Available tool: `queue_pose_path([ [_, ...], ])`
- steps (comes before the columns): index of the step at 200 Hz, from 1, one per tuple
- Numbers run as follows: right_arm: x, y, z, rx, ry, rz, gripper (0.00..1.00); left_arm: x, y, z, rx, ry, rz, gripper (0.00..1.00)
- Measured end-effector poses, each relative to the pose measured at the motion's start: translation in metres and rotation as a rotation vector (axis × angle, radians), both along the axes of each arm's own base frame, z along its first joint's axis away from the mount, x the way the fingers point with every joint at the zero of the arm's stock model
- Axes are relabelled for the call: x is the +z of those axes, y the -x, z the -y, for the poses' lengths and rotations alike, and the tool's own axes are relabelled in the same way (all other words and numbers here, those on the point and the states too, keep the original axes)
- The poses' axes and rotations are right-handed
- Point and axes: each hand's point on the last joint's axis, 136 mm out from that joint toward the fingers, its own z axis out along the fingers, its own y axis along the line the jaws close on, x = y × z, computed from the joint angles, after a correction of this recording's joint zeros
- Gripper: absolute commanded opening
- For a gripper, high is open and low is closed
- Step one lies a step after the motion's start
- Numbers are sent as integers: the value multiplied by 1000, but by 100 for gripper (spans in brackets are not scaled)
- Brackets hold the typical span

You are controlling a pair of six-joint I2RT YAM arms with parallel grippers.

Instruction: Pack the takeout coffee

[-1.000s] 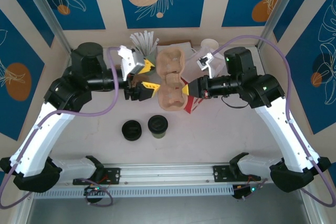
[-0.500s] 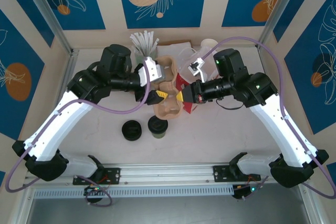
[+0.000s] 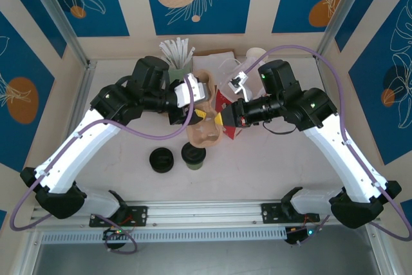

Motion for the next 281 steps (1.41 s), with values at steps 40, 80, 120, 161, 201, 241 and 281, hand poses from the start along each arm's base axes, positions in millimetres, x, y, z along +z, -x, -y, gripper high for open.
queue_pose_path([
  [40, -2, -2, 0, -5, 5, -5, 0, -2, -1, 1, -1, -6, -3, 51],
  [80, -3, -3, 0, -15, 11, -4, 0, -5, 0, 2, -7, -14, -5, 46],
  [120, -3, -4, 0, -20, 15, -2, 0, -5, 0, 2, -9, -16, -6, 57],
  [161, -3, -4, 0, -20, 15, -2, 0, -8, 0, 2, -9, -23, -7, 55],
  [201, -3, -4, 0, -20, 15, -2, 1, -8, -1, 2, -5, -30, 4, 46],
  [241, -3, -5, 1, -24, 17, -2, 12, -8, -1, 2, -8, -33, 9, 44],
  [281, -1, -8, 6, -55, 19, 13, 33, -10, -4, 3, 3, -35, 18, 37],
])
